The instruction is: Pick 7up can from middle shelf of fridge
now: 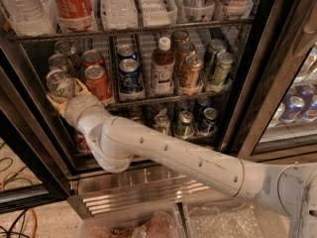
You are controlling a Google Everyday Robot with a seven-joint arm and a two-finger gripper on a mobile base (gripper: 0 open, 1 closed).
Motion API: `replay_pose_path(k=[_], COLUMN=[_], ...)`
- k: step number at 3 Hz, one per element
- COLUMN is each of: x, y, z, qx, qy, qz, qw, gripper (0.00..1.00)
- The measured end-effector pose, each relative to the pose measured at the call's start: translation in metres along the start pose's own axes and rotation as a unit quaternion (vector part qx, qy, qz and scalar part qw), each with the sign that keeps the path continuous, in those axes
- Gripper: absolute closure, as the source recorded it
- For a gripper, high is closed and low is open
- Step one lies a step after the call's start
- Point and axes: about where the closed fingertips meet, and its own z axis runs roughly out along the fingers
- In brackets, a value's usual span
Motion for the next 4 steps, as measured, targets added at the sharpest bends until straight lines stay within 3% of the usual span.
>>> replay_pose_path(k=[1,3,4], x=[-0.002,-0.012,-0.044], y=[0.005,0.016,0.022], z=[-0.001,-0.004,-0.01], qx=[-0.008,-0.024,-0.032], qy=[0.004,0.009,0.001], qz=[-0.005,-0.014,-0.041], qw=[0.9999,0.9996,0.9986], gripper=[1.0,1.0,1.0])
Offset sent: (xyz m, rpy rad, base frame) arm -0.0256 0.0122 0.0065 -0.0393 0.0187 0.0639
